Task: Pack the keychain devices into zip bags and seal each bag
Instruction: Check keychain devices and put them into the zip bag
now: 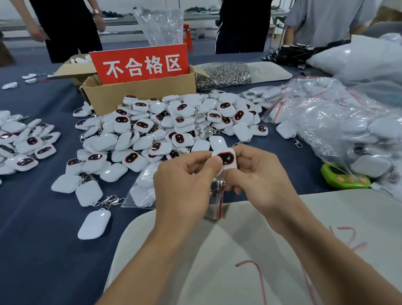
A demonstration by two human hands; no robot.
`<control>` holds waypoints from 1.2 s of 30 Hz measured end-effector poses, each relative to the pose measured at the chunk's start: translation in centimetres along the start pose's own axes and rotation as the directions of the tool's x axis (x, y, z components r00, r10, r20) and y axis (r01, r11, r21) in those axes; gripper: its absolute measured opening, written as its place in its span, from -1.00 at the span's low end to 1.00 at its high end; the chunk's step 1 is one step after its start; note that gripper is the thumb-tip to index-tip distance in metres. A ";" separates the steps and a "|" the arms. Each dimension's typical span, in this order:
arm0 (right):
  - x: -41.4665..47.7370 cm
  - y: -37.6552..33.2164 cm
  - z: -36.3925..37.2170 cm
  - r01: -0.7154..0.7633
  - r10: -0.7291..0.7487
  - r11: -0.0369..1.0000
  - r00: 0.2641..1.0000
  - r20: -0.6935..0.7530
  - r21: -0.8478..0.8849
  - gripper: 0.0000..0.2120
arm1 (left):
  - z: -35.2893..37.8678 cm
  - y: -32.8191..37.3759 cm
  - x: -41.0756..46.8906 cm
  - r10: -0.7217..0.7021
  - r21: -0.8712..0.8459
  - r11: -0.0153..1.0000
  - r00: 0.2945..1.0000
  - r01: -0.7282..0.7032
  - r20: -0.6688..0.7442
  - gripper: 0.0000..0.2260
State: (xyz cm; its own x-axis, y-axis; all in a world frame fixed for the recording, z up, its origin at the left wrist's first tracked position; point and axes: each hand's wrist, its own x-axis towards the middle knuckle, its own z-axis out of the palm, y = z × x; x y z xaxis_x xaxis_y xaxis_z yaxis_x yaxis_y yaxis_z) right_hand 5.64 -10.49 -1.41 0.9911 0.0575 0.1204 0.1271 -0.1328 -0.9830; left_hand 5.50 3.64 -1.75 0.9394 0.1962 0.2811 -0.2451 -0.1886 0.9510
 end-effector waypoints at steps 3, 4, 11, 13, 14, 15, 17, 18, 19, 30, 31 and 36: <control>0.1 0.2 0.0 -0.069 0.065 0.997 0.993 -0.095 -0.036 -0.79 | 0.1 -0.1 0.0 0.006 0.021 1.000 1.000 -0.006 0.003 -0.73; 0.1 0.2 -0.1 -0.081 0.076 0.996 0.990 -0.123 -0.031 -0.77 | 0.2 -0.1 -0.1 0.007 0.028 1.000 1.000 -0.007 0.012 -0.72; 0.1 0.0 -0.6 0.018 -0.044 0.988 0.986 -0.160 -0.155 -0.87 | 0.3 -0.4 -0.2 0.080 0.156 0.984 0.996 -0.084 0.031 -0.77; 0.0 0.3 -0.6 0.083 -0.129 0.967 0.975 -0.179 -0.242 -0.79 | 0.1 -0.6 -0.3 0.128 0.204 0.970 0.991 -0.131 0.026 -0.74; 0.0 0.4 -0.5 0.103 -0.159 0.957 0.968 -0.196 -0.269 -0.75 | 0.1 -0.6 -0.3 0.145 0.213 0.966 0.989 -0.146 0.022 -0.76; -0.1 0.4 -0.5 0.118 -0.185 0.950 0.958 -0.218 -0.289 -0.73 | 0.1 -0.5 -0.3 0.146 0.204 0.968 0.989 -0.146 0.016 -0.80; -0.2 0.4 -0.4 0.158 -0.253 0.927 0.933 -0.256 -0.341 -0.69 | 0.0 -0.3 -0.2 0.107 0.153 0.983 0.994 -0.104 -0.018 -0.82; -0.4 0.3 -0.4 0.183 -0.293 0.903 0.924 -0.246 -0.389 -0.66 | -0.1 -0.2 -0.1 0.062 0.098 0.994 0.997 -0.058 -0.039 -0.81; -0.6 0.3 -0.2 0.203 -0.323 0.873 0.922 -0.214 -0.444 -0.62 | -0.3 -0.3 0.0 0.001 0.030 1.000 0.999 0.000 -0.050 -0.81; -0.3 0.8 0.9 0.219 -0.250 0.946 0.963 -0.106 -0.238 -0.63 | -0.9 -0.2 0.5 -0.089 -0.162 0.983 0.996 0.091 0.016 -0.86; -0.2 0.6 0.8 0.218 -0.245 0.957 0.961 -0.130 -0.192 -0.66 | -0.9 -0.1 0.5 -0.082 -0.163 0.983 0.996 0.085 0.024 -0.85; 0.3 0.2 -0.1 0.071 -0.039 0.989 0.972 -0.233 0.129 -0.72 | -0.6 -0.2 0.0 -0.003 0.026 1.000 1.000 0.002 0.024 -0.91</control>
State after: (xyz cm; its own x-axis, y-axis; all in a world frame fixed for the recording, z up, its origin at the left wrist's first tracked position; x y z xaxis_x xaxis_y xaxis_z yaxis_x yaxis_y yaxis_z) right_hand 5.98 -10.59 -1.51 0.9674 -0.1696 0.1879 0.1906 0.0000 -0.9817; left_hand 5.38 4.24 -1.92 0.9456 0.1732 0.2753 -0.2368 -0.2136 0.9478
